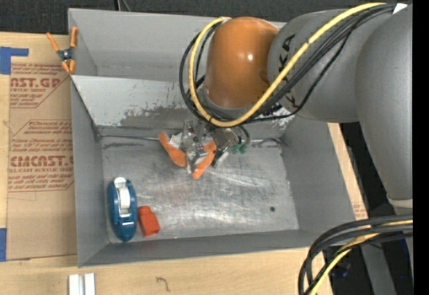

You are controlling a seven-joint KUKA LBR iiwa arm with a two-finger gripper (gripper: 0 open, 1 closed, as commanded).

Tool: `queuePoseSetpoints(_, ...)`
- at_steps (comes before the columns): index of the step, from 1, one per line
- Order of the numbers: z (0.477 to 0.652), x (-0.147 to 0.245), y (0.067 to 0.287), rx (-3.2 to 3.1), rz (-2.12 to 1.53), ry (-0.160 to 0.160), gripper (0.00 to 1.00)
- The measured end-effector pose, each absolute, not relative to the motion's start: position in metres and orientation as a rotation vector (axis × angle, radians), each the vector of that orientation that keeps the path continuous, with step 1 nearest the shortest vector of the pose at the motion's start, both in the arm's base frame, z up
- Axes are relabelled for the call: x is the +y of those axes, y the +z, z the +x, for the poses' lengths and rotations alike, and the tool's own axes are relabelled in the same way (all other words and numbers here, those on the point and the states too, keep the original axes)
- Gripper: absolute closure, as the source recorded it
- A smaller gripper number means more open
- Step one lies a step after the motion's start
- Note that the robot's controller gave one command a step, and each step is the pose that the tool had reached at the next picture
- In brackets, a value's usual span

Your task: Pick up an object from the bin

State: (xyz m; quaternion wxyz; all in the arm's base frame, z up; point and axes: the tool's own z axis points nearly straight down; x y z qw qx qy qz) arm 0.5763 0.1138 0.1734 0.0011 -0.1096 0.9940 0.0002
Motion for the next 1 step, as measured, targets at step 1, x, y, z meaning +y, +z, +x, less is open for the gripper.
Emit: queuePoseSetpoints(1, 0.5729, 0.1094, 0.2149, 3.119, -0.352, 0.001, 1.0)
